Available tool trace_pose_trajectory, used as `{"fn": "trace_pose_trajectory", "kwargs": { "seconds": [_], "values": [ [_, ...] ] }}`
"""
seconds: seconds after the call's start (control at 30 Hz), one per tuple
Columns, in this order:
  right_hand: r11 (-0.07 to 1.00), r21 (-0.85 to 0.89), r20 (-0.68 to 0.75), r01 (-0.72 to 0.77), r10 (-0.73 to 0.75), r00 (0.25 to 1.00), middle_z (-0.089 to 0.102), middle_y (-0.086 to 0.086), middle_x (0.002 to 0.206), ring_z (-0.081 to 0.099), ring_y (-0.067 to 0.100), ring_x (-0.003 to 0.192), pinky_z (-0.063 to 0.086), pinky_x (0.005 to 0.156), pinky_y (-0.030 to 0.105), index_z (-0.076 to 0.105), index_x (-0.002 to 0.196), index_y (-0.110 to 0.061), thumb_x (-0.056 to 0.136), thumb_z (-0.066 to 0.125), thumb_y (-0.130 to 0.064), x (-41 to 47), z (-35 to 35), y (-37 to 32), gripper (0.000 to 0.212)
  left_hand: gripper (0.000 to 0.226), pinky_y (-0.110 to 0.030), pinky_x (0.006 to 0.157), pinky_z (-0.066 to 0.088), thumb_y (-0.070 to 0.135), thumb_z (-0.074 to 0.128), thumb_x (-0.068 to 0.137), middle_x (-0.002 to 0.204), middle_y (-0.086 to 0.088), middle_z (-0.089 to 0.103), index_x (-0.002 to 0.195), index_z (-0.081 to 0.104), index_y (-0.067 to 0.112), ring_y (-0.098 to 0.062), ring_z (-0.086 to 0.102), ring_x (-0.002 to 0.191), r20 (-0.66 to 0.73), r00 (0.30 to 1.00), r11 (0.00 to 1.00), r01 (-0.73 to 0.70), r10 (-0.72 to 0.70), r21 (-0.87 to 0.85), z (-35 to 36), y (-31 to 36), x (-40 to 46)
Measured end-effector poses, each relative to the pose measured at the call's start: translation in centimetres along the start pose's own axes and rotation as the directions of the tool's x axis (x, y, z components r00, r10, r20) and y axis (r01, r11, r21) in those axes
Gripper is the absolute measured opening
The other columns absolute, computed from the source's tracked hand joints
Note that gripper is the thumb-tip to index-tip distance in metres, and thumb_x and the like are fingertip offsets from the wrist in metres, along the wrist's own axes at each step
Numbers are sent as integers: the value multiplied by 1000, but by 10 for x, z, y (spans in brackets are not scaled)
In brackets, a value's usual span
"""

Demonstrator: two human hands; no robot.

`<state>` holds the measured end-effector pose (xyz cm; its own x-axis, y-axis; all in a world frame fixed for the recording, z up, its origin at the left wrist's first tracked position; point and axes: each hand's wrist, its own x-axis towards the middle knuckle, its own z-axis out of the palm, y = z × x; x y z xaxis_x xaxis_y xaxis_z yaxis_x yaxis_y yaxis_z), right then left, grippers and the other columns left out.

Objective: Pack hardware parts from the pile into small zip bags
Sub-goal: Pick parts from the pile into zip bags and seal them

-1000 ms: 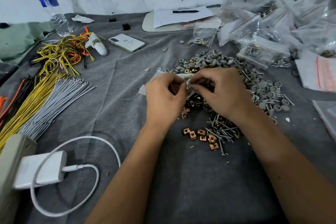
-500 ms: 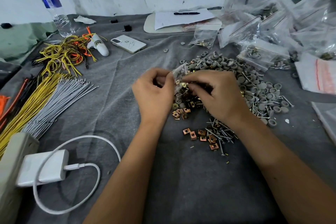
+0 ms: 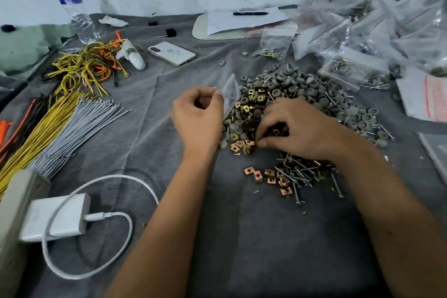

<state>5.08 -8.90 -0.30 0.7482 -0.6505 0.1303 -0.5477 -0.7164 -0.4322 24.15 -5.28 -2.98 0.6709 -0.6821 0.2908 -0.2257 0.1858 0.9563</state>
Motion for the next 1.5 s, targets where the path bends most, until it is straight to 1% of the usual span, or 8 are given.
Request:
{"fn": "trace_pose_trajectory", "kwargs": {
  "seconds": [0.3, 0.53, 0.73, 1.0, 1.17, 1.23, 1.33, 1.5],
  "values": [
    [989, 22, 347, -144, 127, 929, 63, -18, 89, 59, 2, 89, 52, 85, 33, 77, 79, -37, 74, 86, -51, -6, -16, 1, 17, 14, -11, 54, 40, 7, 76, 84, 56, 13, 61, 74, 73, 15, 1, 56, 53, 389, 899, 932, -298, 202, 206, 12, 2, -22],
    [985, 91, 398, -146, 99, 912, 69, -11, 92, 64, 3, 89, 52, 89, 34, 74, 80, -32, 86, 80, -32, -9, -18, -4, 9, 11, -9, 52, 39, 9, 77, 85, 56, 12, 61, 76, 74, 14, 2, 55, 53, 401, 902, 937, -266, 159, 228, 14, 0, -21],
    [921, 369, 60, -125, 111, 992, 71, -12, 86, 65, 0, 72, 52, 65, 20, 70, 91, -26, 94, 73, -25, -8, -19, 3, 4, 10, -13, 54, 40, 7, 76, 85, 59, 11, 62, 77, 76, 14, 0, 54, 54, 396, 907, 936, -255, 145, 243, 13, 2, -20],
    [981, 40, 453, -190, 152, 879, 71, -15, 93, 66, 4, 89, 57, 84, 37, 77, 83, -41, 70, 87, -54, -8, -17, -4, 21, 9, -15, 54, 40, 8, 75, 87, 60, 8, 60, 79, 76, 10, -2, 51, 54, 378, 918, 949, -216, 117, 230, 14, 4, -21],
    [991, 42, 490, -130, 93, 866, 73, -15, 84, 66, 3, 81, 54, 78, 31, 78, 81, -32, 82, 85, -36, -4, -11, -10, 7, 9, -13, 52, 38, 8, 76, 86, 58, 9, 59, 78, 76, 12, -1, 50, 52, 385, 916, 944, -222, 116, 242, 15, 4, -21],
    [983, 142, 395, -117, 52, 917, 74, -13, 84, 68, 4, 80, 54, 76, 28, 78, 85, -29, 86, 81, -30, -7, -15, -8, 3, 10, -13, 52, 38, 9, 76, 86, 57, 10, 59, 77, 76, 14, -1, 51, 51, 384, 915, 942, -227, 121, 245, 15, 3, -21],
    [923, 382, -18, -44, 55, 998, 76, -4, 83, 71, 10, 78, 58, 74, 27, 77, 89, -23, 88, 80, -21, -7, -17, -5, 4, 11, -14, 51, 37, 11, 78, 84, 55, 11, 58, 76, 76, 17, -1, 50, 50, 396, 908, 940, -243, 134, 240, 14, 3, -20],
    [908, 419, -377, 26, 148, 914, 77, -5, 80, 75, 6, 77, 59, 76, 25, 78, 92, -16, 86, 80, -12, -2, -11, 4, 8, 10, -19, 52, 38, 11, 77, 87, 55, 11, 55, 78, 77, 16, -2, 47, 50, 381, 919, 966, -182, 101, 184, 14, 1, -19]
  ]
}}
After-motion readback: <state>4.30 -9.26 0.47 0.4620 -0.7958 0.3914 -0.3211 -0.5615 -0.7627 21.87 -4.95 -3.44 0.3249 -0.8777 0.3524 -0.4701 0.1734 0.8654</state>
